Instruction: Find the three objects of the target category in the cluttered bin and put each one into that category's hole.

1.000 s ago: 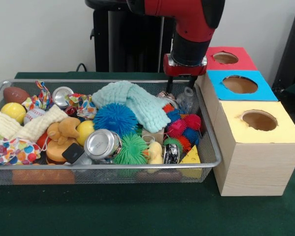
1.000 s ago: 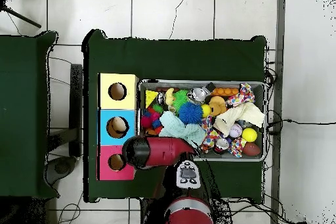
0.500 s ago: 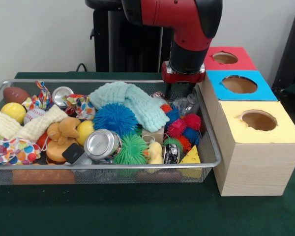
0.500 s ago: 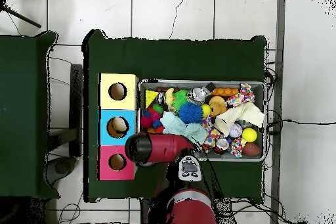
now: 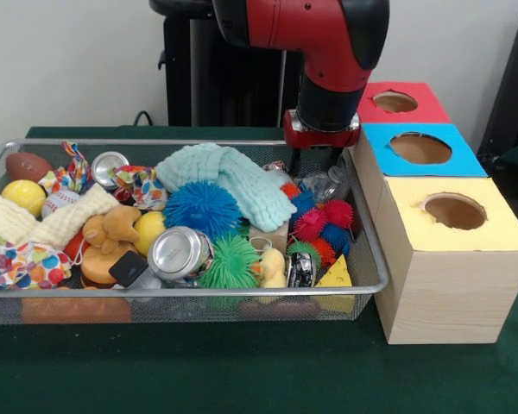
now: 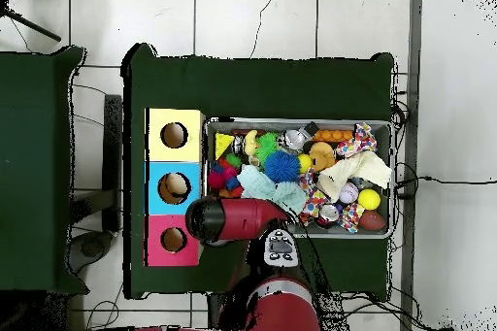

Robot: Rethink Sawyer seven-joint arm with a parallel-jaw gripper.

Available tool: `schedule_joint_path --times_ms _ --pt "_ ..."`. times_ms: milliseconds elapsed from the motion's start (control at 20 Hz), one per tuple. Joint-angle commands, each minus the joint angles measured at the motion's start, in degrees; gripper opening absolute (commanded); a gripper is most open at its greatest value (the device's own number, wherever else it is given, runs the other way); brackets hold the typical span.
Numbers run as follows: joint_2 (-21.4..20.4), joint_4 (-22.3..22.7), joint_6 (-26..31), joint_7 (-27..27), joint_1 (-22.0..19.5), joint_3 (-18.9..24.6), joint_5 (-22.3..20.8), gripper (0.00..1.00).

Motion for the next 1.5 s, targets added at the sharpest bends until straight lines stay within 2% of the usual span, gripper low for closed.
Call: schedule_joint_path --times_ms 50,250,450,550,600,700,900,1300,1500 --pt "3.4 -3.6 -4.3 9.1 0.2 6.3 2.5 1.00" --pt "2.9 -3.5 -3.5 9.1 0.4 6.1 2.6 1.00" --pt "0.5 -2.2 -1.2 9.4 1.0 5.7 2.9 1.00" --pt "0.3 -1.9 -1.9 9.6 1.4 5.3 2.4 1.00" --pt "0.2 -1.2 -3.9 10.0 1.2 5.5 2.3 0.00" --pt "0.0 -0.5 -6.3 10.5 1.1 5.5 2.1 0.00" --pt "0.0 -1.0 -3.9 10.8 1.7 4.8 2.6 0.00" --pt "-0.4 -1.5 -3.4 11.6 2.8 3.7 2.9 0.00" --pt "-2.9 -0.1 -1.2 12.2 3.6 3.0 3.5 0.00"
